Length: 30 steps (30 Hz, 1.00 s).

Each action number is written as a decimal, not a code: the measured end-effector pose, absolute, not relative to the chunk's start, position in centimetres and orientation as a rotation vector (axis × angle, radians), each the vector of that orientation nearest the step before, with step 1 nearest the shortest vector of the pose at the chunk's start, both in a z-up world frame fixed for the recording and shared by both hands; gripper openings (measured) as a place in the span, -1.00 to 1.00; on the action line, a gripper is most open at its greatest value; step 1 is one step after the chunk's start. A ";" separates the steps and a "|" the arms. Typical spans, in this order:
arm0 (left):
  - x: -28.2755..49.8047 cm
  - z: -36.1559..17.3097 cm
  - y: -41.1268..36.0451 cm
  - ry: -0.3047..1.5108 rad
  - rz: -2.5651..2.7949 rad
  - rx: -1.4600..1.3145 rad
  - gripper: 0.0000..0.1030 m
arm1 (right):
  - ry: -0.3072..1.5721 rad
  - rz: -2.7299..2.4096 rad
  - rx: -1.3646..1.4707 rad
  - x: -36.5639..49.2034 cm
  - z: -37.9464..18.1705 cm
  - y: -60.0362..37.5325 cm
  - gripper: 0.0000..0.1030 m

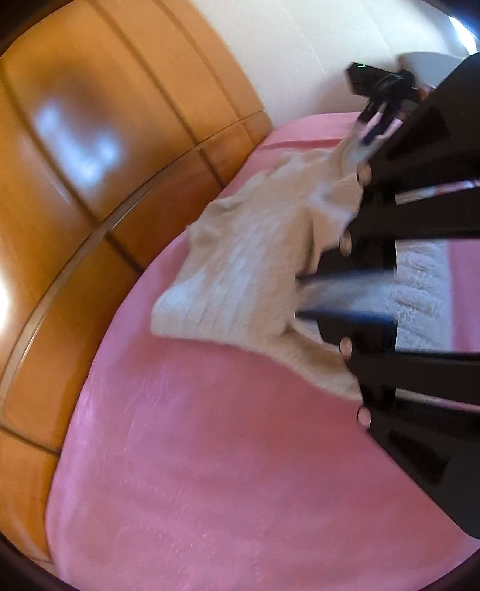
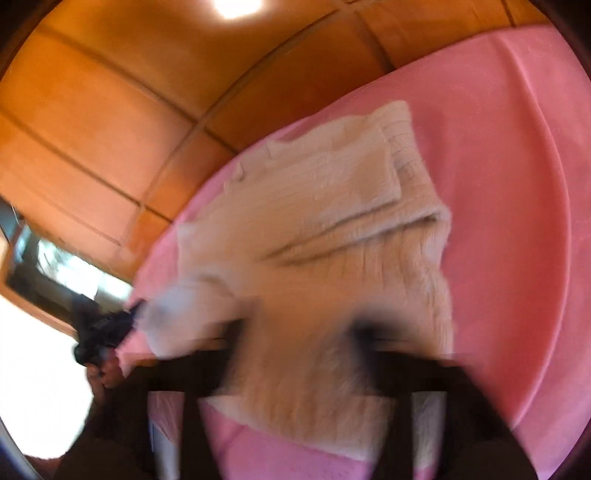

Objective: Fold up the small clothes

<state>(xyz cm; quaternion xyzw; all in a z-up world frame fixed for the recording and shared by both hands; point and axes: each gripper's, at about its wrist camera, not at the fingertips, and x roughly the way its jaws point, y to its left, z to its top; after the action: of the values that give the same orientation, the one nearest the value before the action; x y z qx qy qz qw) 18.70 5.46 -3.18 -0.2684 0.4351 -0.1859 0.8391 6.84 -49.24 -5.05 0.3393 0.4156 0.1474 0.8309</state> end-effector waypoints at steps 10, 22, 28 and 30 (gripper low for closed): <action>11.4 -6.2 5.8 0.891 -0.505 -0.343 0.03 | 0.888 0.228 0.592 0.4 -6.2 -51.5 0.49; 8.9 -7.1 4.5 0.892 -0.440 -0.290 -0.89 | 0.934 0.160 0.489 0.1 -8.5 -46.7 -0.71; 5.1 -6.2 5.8 0.868 -0.462 -0.325 -0.91 | 0.888 0.179 0.508 -2.7 -6.5 -45.8 -0.77; 3.3 -6.1 6.5 0.871 -0.466 -0.341 -0.91 | 0.895 0.181 0.506 -3.9 -6.4 -45.6 -0.77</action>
<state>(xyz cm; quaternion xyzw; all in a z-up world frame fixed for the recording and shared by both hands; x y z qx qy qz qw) 3.34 6.50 -6.10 -0.1630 0.4158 -0.2226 0.8666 -3.90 -45.64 -6.36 0.2415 0.4277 0.0864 0.8668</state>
